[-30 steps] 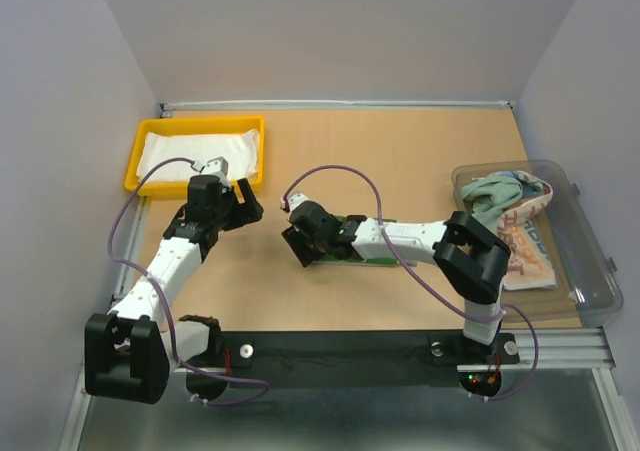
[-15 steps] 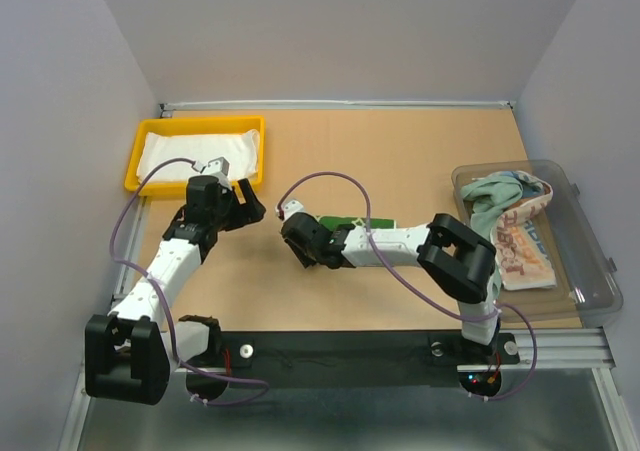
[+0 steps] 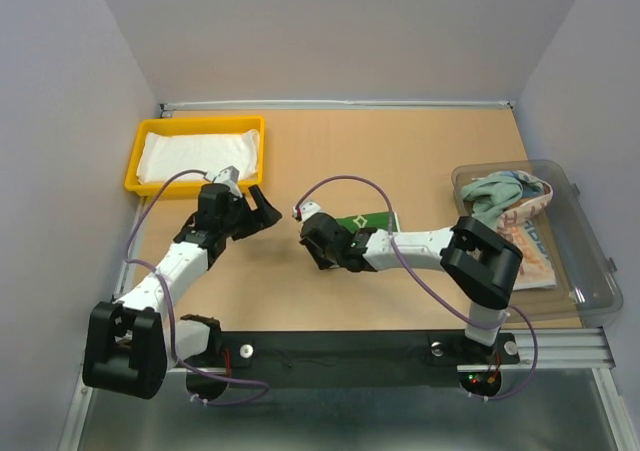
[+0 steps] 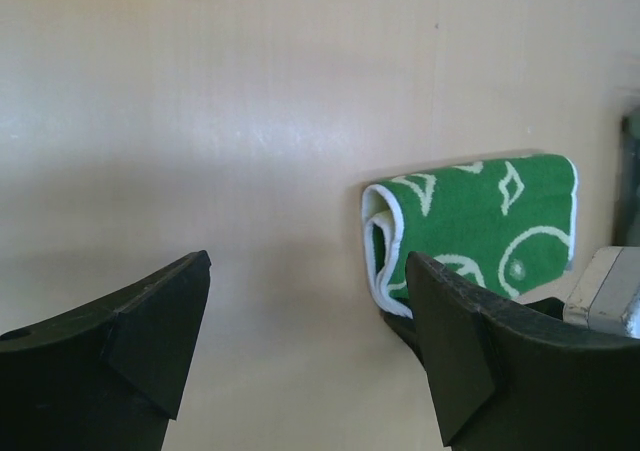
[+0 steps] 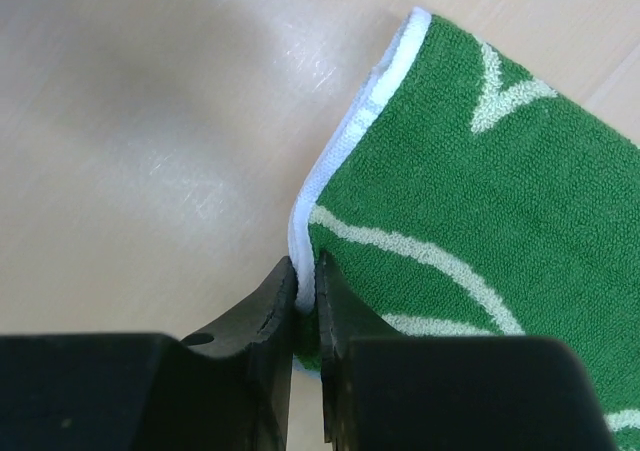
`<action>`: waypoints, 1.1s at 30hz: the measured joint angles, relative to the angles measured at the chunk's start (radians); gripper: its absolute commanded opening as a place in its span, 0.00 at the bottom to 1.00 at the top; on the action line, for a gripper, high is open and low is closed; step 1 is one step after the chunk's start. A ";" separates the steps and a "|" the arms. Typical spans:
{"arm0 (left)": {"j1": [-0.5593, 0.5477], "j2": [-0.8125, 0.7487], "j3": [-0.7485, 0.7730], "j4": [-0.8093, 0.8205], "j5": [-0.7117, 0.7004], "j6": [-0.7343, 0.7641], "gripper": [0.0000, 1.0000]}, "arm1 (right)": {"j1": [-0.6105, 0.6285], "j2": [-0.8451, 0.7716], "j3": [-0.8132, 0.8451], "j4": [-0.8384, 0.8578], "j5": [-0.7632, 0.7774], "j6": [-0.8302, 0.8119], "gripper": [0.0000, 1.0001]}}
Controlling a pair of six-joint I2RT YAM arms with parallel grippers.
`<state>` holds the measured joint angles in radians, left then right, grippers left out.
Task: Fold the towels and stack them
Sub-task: Neatly place the folded towel into the bin
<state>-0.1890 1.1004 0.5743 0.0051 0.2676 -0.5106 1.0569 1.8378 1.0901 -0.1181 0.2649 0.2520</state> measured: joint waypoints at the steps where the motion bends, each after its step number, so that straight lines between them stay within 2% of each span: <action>1: -0.018 0.011 -0.008 0.027 0.007 -0.024 0.90 | -0.003 -0.010 -0.012 0.010 -0.006 0.001 0.01; 5: -0.080 0.056 -0.045 0.113 0.022 -0.118 0.91 | -0.014 -0.065 -0.072 0.084 -0.036 0.010 0.01; 7: -0.106 0.079 -0.054 0.148 0.022 -0.159 0.95 | -0.017 -0.084 -0.090 0.127 -0.043 0.018 0.01; 13: -0.209 0.187 -0.055 0.280 0.021 -0.280 0.95 | -0.021 -0.113 -0.147 0.240 -0.052 0.051 0.00; 18: -0.243 0.279 -0.066 0.367 0.021 -0.351 0.95 | -0.025 -0.119 -0.195 0.319 -0.060 0.085 0.01; 25: -0.264 0.324 -0.130 0.483 0.019 -0.441 0.91 | -0.029 -0.127 -0.220 0.389 -0.059 0.120 0.01; 30: -0.291 0.354 -0.163 0.583 0.018 -0.503 0.85 | -0.029 -0.149 -0.237 0.423 -0.057 0.134 0.01; 32: -0.297 0.386 -0.163 0.629 0.023 -0.524 0.76 | -0.029 -0.150 -0.237 0.437 -0.057 0.137 0.01; 33: -0.300 0.402 -0.162 0.650 0.025 -0.533 0.69 | -0.029 -0.150 -0.237 0.441 -0.058 0.138 0.01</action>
<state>-0.4889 1.5028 0.4126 0.6556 0.2924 -1.0439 1.0275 1.6882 0.8528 0.3233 0.2073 0.3901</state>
